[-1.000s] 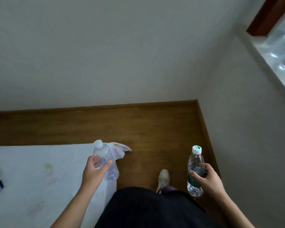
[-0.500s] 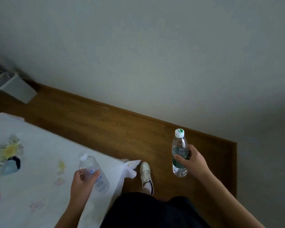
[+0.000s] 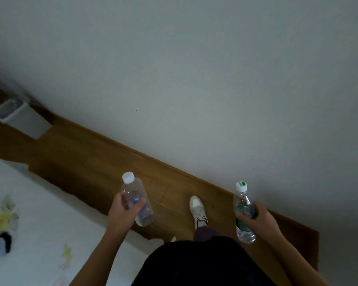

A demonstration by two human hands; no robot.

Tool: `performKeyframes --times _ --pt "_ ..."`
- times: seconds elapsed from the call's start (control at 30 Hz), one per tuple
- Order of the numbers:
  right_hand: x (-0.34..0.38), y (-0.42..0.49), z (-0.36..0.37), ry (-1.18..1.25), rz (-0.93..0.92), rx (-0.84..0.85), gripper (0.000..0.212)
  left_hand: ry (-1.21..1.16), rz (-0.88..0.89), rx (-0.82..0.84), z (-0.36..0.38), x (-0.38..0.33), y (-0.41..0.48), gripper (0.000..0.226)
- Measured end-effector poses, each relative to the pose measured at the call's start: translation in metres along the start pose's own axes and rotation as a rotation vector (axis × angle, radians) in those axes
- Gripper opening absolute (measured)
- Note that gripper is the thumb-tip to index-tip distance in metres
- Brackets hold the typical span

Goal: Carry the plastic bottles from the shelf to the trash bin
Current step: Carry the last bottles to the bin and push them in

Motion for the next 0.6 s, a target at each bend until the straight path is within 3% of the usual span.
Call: performKeyframes --times 0.1,0.23,0.4,0.5,0.6 --pt "0.044 0.058 0.008 0.025 -0.033 0.067 0.051 0.012 -0.014 -0.078 -0.021 -0.018 0.035 0.056" --pt "0.128 0.128 0.027 0.051 -0.112 0.156 0.046 -0.043 -0.121 -0.217 -0.056 -0.012 0.063 0.077" --pt "0.259 0.194 0.090 -0.038 -0.244 0.397 0.054 -0.095 -0.276 -0.477 -0.104 0.011 0.058 0.038" --pt "0.339 0.208 0.143 -0.098 -0.340 0.535 0.067 -0.191 -0.395 -0.602 -0.131 0.043 0.042 0.043" --pt "0.412 0.205 0.203 -0.136 -0.428 0.654 0.058 -0.277 -0.516 -0.720 -0.154 0.074 0.023 0.045"
Point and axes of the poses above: each hand's wrist, its own y-axis towards the middle knuckle, its own z-axis out of the palm, x = y × z, the point moved 10 cm from there along y, towards the middle knuckle, and after that the axes turned 10 degrees about y, right-handed, at the moved point
